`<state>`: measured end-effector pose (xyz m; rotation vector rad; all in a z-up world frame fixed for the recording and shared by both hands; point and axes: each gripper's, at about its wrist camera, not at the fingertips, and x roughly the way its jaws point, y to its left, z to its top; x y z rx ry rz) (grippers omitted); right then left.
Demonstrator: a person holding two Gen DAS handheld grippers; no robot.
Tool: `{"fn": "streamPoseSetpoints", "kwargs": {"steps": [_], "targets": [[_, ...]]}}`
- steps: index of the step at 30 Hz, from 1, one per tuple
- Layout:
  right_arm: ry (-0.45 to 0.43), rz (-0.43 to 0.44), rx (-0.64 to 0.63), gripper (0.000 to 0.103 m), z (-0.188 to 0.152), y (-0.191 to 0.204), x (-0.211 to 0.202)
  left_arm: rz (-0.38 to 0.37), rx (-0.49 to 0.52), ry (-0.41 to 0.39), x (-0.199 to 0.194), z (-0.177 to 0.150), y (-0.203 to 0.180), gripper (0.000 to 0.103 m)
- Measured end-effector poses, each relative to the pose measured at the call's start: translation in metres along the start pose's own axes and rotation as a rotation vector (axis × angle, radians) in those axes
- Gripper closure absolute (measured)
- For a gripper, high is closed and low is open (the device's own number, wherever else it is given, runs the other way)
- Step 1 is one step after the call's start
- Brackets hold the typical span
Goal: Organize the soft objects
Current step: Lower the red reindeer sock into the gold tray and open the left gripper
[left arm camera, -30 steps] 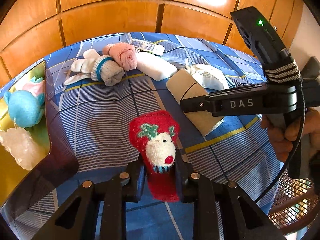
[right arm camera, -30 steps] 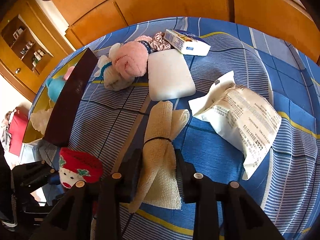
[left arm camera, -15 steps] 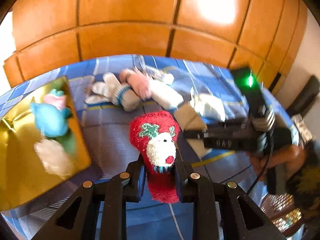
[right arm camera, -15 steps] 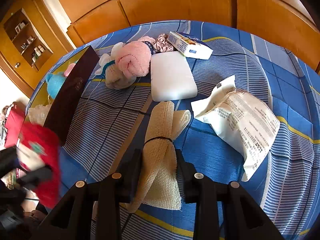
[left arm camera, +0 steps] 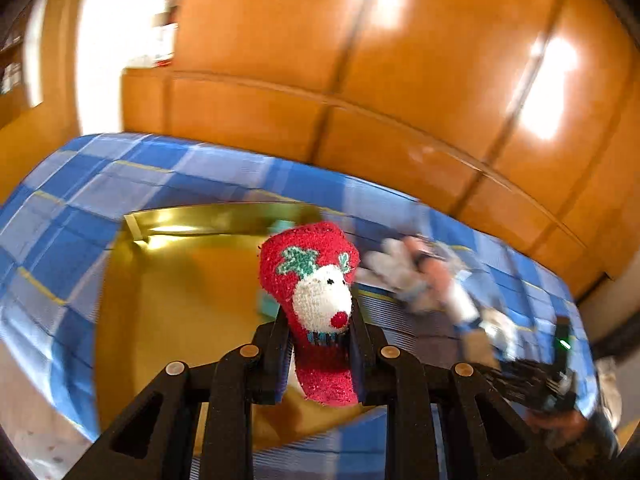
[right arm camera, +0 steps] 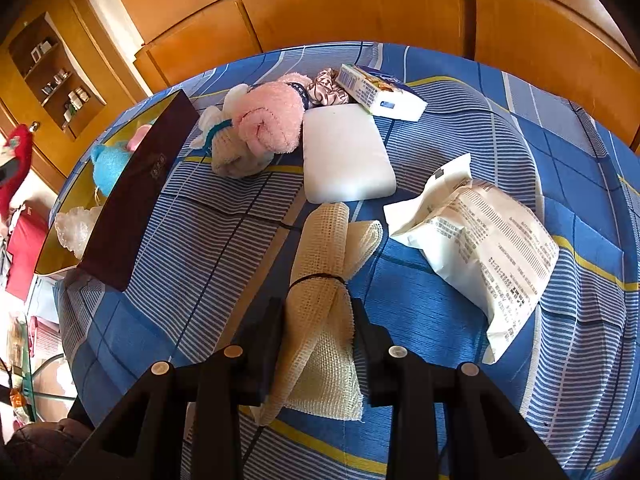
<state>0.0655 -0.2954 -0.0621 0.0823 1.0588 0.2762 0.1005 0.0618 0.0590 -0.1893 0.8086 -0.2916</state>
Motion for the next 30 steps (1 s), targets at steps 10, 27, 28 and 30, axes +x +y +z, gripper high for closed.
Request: {"fn": "streamPoseSetpoints", "kwargs": {"steps": [10,27,28,30], "targets": [[-0.003,-0.001,0.002,0.071,0.001,0.000,0.001,0.131,-0.150,0.126,0.074,0.028,0.084,0.079],[-0.005,0.002,0.000,0.069,0.001,0.000,0.002,0.190,-0.101,0.230,0.156,0.052,0.092,0.052],[-0.005,0.001,-0.001,0.069,0.001,0.000,0.002,0.195,-0.098,0.220,0.154,0.053,0.092,0.051],[-0.004,-0.004,-0.006,0.069,0.002,0.000,0.003,0.213,-0.096,0.206,0.149,0.054,0.094,0.051]]}}
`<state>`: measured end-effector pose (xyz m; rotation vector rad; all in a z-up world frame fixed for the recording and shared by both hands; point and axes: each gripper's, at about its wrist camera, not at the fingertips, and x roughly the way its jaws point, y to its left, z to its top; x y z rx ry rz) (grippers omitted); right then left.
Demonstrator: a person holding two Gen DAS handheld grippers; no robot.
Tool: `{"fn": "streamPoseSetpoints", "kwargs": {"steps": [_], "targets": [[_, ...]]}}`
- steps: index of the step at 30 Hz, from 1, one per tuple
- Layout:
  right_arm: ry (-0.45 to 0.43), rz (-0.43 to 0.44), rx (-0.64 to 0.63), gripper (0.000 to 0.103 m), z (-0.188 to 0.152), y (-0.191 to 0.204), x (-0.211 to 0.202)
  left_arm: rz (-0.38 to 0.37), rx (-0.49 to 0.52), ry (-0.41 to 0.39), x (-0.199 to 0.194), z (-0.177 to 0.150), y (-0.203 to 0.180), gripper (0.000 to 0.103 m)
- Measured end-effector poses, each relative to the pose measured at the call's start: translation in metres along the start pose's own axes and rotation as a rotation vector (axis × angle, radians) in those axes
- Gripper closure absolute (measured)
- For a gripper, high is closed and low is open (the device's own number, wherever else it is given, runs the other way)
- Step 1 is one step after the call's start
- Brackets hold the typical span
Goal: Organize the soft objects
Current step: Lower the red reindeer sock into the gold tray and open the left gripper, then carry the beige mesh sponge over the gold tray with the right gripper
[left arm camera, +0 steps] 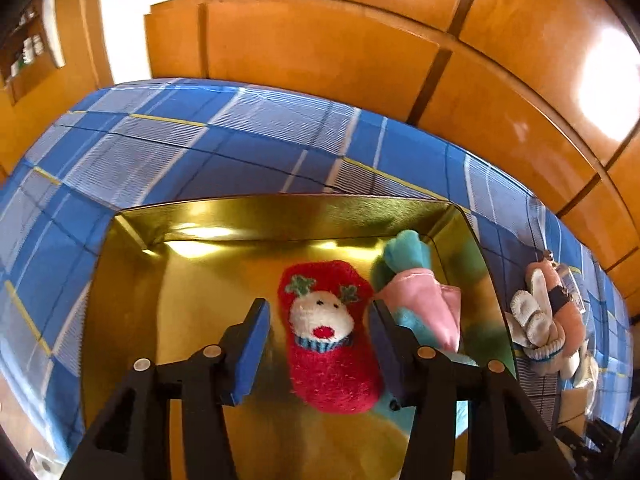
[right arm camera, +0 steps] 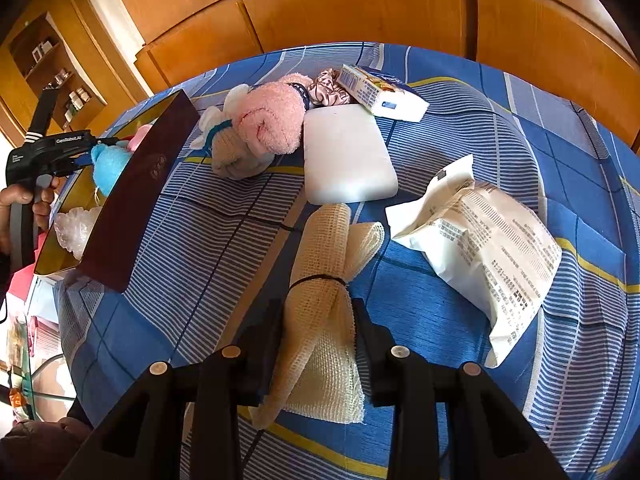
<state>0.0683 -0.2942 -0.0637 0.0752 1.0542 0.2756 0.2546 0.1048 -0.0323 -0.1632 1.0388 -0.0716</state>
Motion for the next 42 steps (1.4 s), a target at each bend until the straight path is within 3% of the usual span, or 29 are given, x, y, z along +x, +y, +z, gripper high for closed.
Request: {"fn": "streamPoseSetpoints", "kwargs": {"steps": [6,15,21,24,28,42], "targets": [[-0.002,-0.018,-0.016,0.069,0.000,0.003,0.001,0.062,-0.023,-0.058,-0.032,-0.012,0.006,0.047],[-0.008,-0.046,-0.028,0.069,0.000,0.007,0.003,0.077,-0.020,-0.209,-0.101,-0.064,-0.008,0.043],[-0.010,-0.057,-0.033,0.069,0.001,0.009,0.004,0.093,0.002,-0.256,-0.123,-0.097,-0.021,0.042],[-0.013,-0.061,-0.034,0.069,0.000,0.009,0.004,0.107,0.012,-0.282,-0.131,-0.109,-0.026,0.030],[-0.016,-0.067,-0.035,0.069,0.000,0.010,0.004,0.114,0.021,-0.316,-0.141,-0.126,-0.028,0.027],[-0.023,-0.098,-0.032,0.070,0.000,0.012,0.003,0.138,-0.001,-0.303,-0.146,-0.147,-0.018,0.022]]}}
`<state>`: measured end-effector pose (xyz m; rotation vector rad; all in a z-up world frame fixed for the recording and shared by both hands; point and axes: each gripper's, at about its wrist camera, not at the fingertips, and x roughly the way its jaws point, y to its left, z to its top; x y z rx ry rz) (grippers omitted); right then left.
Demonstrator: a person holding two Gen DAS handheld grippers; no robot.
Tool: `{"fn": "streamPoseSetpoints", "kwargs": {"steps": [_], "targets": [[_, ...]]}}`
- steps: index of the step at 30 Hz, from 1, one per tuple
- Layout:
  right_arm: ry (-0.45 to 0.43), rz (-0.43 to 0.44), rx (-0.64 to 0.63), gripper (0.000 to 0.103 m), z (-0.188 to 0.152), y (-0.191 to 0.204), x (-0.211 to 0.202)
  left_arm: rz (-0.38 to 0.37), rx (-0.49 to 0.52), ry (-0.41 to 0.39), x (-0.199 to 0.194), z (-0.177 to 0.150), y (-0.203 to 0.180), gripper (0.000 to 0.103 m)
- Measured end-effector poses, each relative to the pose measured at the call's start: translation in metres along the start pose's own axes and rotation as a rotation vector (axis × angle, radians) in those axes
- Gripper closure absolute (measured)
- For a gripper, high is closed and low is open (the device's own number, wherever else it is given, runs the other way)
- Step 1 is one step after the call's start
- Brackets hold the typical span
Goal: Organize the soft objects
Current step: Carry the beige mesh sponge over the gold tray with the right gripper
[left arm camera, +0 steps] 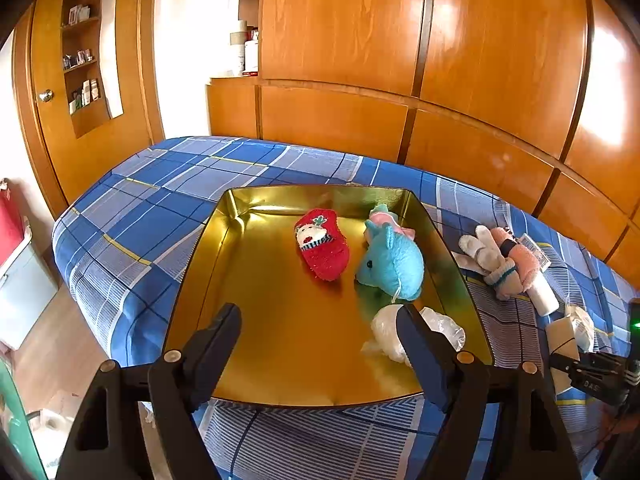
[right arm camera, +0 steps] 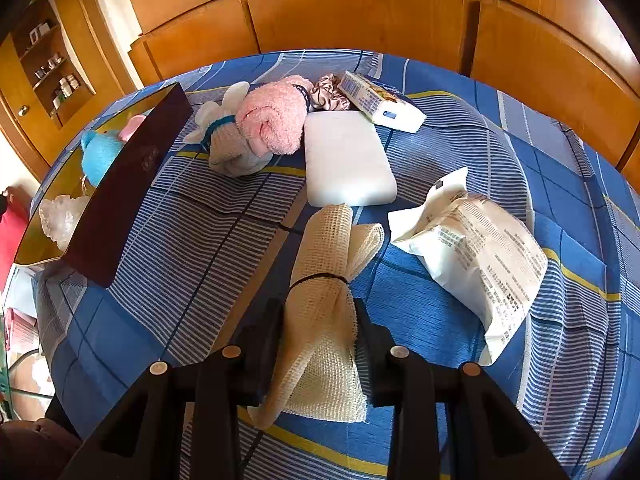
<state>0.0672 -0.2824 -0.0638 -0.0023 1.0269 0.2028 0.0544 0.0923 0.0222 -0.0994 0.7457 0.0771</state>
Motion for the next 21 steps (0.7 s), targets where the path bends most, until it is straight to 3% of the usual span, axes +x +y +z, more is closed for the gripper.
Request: {"fn": "streamPoseSetpoints", "kwargs": {"steps": [9,13,17,21], "targets": [[0.008,-0.016,0.032,0.078,0.009,0.005,-0.005,0.003,-0.017,0.009,-0.001,-0.005,0.009,0.020],[-0.052,0.016,0.008,0.078,0.026,0.022,-0.025,0.008,-0.033,0.012,-0.001,-0.006,0.017,0.020],[-0.117,0.140,-0.045,0.078,0.054,0.060,-0.048,0.022,-0.060,0.007,-0.002,-0.005,0.029,0.020],[-0.134,0.276,-0.161,0.078,0.084,0.125,-0.057,0.044,-0.097,-0.006,-0.004,-0.002,0.045,0.020]]}}
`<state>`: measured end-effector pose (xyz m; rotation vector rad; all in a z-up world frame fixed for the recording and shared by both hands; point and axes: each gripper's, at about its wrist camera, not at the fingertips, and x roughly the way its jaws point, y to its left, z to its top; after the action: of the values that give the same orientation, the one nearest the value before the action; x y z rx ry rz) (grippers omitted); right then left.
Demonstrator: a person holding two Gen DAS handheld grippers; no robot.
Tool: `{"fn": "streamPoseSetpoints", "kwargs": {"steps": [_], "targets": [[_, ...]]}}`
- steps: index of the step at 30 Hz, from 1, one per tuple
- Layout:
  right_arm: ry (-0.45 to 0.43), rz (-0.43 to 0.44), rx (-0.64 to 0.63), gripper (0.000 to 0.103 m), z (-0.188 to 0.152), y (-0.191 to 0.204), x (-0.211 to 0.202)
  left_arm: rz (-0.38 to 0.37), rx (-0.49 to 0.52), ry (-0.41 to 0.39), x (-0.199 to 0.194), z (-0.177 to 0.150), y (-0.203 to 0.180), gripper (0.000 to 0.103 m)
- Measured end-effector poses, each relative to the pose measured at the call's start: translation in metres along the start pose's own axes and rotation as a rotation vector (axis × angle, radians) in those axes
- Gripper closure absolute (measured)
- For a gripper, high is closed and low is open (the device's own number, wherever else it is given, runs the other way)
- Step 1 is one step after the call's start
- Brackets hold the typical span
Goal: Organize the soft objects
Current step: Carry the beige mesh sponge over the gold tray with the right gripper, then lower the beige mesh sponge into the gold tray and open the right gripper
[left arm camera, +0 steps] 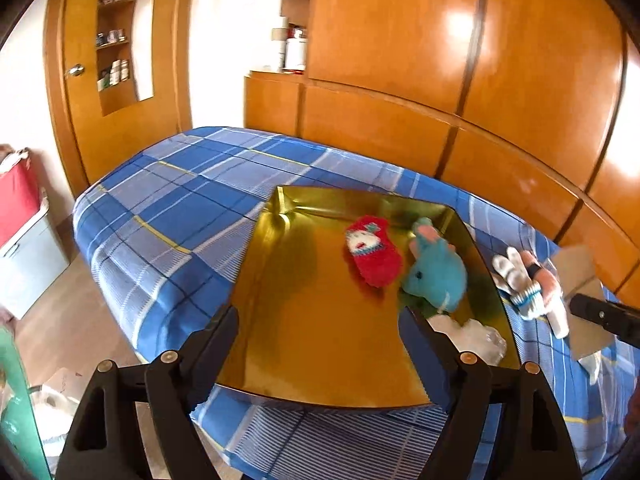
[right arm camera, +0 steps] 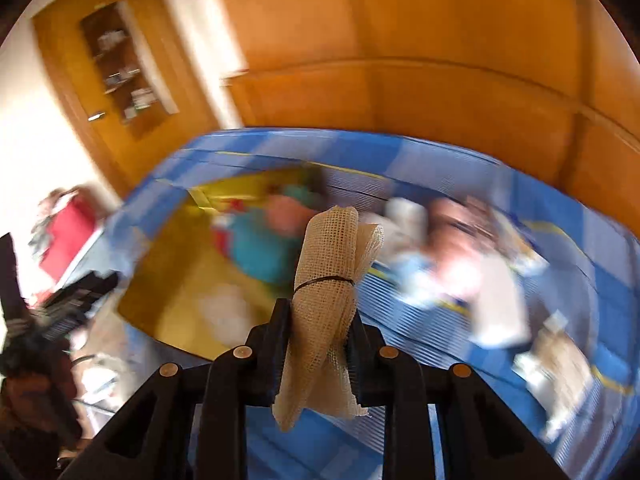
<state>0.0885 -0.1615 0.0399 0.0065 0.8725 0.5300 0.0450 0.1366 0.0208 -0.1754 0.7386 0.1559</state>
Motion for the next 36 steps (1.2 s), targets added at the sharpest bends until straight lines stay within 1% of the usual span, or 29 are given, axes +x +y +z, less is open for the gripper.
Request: {"fn": "streamPoseSetpoints", "kwargs": {"steps": [2,4,5,7,11,13,17,21,24,26,29,31,36], "targets": [[0.014,0.056,-0.037,0.078,0.013,0.026,0.013,0.017,-0.021,-0.008,-0.001,0.002,0.010,0.020],[0.044,0.116,-0.061,0.078,0.024,0.055,0.035,0.032,-0.039,-0.011,-0.002,0.004,0.018,0.020],[0.063,0.133,-0.070,0.078,0.028,0.066,0.047,0.038,-0.049,-0.011,-0.002,0.004,0.022,0.020],[0.104,0.149,-0.083,0.078,0.029,0.085,0.068,0.044,-0.068,-0.011,-0.002,0.003,0.030,0.020],[0.202,0.154,-0.089,0.078,0.028,0.112,0.118,0.056,-0.094,-0.007,-0.002,0.002,0.044,0.020],[0.236,0.147,-0.096,0.078,0.022,0.121,0.132,0.060,-0.105,-0.003,0.000,0.001,0.049,0.020],[0.286,0.111,-0.095,0.078,0.021,0.126,0.161,0.065,-0.126,0.005,0.003,0.000,0.058,0.020],[0.280,0.026,-0.064,0.075,0.028,0.110,0.176,0.068,-0.140,0.013,0.006,-0.002,0.064,0.020],[0.285,-0.012,-0.051,0.074,0.030,0.101,0.182,0.066,-0.143,0.019,0.007,-0.003,0.065,0.020],[0.286,-0.007,-0.037,0.073,0.029,0.096,0.181,0.064,-0.142,0.019,0.007,-0.003,0.066,0.020],[0.280,0.011,-0.018,0.069,0.028,0.094,0.177,0.064,-0.134,0.017,0.006,-0.003,0.063,0.020],[0.267,0.015,-0.021,0.064,0.026,0.094,0.172,0.062,-0.127,0.015,0.005,-0.003,0.061,0.020],[0.213,0.006,-0.044,0.062,0.024,0.104,0.160,0.066,-0.109,0.005,0.002,-0.002,0.056,0.020]]}}
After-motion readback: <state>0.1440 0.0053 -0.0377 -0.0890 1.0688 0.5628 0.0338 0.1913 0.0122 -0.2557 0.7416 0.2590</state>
